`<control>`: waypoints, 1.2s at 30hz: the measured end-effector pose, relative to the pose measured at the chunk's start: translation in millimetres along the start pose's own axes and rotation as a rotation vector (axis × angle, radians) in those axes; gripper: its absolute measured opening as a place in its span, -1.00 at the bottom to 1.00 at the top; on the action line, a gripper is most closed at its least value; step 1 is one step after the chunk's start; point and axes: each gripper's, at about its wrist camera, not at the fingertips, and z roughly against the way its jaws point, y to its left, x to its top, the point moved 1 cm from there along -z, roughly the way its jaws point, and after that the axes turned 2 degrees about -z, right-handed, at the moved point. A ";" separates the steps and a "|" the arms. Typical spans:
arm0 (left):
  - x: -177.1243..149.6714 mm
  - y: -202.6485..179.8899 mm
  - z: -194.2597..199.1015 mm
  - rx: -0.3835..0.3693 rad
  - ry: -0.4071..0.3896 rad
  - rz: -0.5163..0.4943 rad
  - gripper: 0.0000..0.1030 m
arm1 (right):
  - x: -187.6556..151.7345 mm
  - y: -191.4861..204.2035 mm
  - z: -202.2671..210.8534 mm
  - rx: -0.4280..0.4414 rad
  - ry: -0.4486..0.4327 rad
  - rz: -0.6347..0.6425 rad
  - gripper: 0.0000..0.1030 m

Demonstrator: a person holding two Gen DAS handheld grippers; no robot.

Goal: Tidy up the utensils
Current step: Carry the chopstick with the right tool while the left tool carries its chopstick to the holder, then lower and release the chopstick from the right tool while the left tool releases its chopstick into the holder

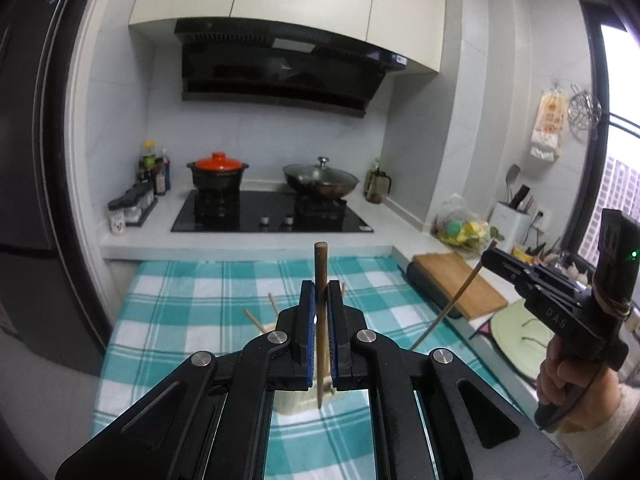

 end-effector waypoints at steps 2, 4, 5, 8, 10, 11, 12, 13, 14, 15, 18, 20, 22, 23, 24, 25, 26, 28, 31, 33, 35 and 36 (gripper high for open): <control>10.5 2.5 -15.5 0.013 -0.014 0.008 -0.93 | 15.8 1.5 -12.3 0.003 -0.023 0.002 -0.86; 16.2 4.6 -34.6 0.027 -0.014 0.015 -0.93 | 26.2 3.2 -25.8 0.014 -0.035 0.005 -0.86; 16.8 5.2 -44.6 0.035 -0.007 0.019 -0.93 | 29.6 4.4 -35.2 0.015 -0.034 0.013 -0.86; 11.5 9.8 -78.8 0.047 0.031 0.042 -0.93 | 30.5 7.5 -64.4 0.011 0.001 0.024 -0.86; 4.0 13.0 -104.2 0.043 0.080 0.062 -0.93 | 25.7 5.7 -88.1 0.019 0.055 0.023 -0.86; -1.0 15.4 -117.3 0.043 0.108 0.072 -0.93 | 21.3 4.1 -101.9 0.025 0.094 0.018 -0.86; -5.9 17.4 -131.0 0.043 0.138 0.079 -0.93 | 17.1 2.6 -115.1 0.029 0.135 0.013 -0.86; -11.6 19.3 -143.2 0.044 0.167 0.085 -0.93 | 12.0 0.8 -129.2 0.036 0.180 0.009 -0.86; -17.1 21.1 -154.6 0.050 0.194 0.088 -0.93 | 6.0 -1.1 -143.4 0.045 0.227 0.002 -0.86; -22.7 22.5 -165.0 0.059 0.218 0.087 -0.93 | 0.1 -3.3 -156.3 0.049 0.269 -0.008 -0.86; -37.0 25.6 -188.2 0.077 0.271 0.084 -0.93 | -20.2 -11.5 -194.0 0.069 0.399 -0.049 -0.86; -43.4 27.4 -198.0 0.083 0.291 0.086 -0.92 | -31.6 -15.8 -212.0 0.068 0.449 -0.065 -0.86; -47.5 27.8 -203.5 0.088 0.301 0.083 -0.91 | -39.8 -19.1 -224.4 0.067 0.470 -0.081 -0.86; -49.3 28.3 -204.7 0.089 0.305 0.081 -0.91 | -42.2 -20.0 -229.9 0.071 0.475 -0.088 -0.86; -49.6 28.7 -204.7 0.092 0.304 0.079 -0.91 | -44.6 -20.7 -234.3 0.079 0.476 -0.091 -0.86; -49.8 29.5 -203.1 0.098 0.298 0.076 -0.90 | -45.7 -20.2 -236.8 0.079 0.472 -0.092 -0.83; -49.3 30.4 -200.4 0.103 0.292 0.072 -0.79 | -46.3 -19.8 -239.5 0.076 0.469 -0.092 -0.81; -47.7 31.5 -190.8 0.116 0.286 0.059 -0.32 | -45.2 -18.6 -243.9 0.077 0.456 -0.093 -0.80; -42.0 31.8 -163.2 0.159 0.235 0.032 0.35 | -38.0 -16.8 -233.2 0.066 0.417 -0.089 -0.41; -40.7 29.3 -138.5 0.166 0.204 0.007 0.55 | -29.6 -17.5 -214.4 0.054 0.359 -0.093 -0.08; -44.2 24.7 -110.9 0.175 0.175 -0.017 0.79 | -21.0 -15.5 -187.8 0.036 0.301 -0.077 0.01; -48.1 21.7 -96.0 0.182 0.156 -0.027 0.85 | -16.9 -14.4 -174.6 0.031 0.281 -0.062 0.01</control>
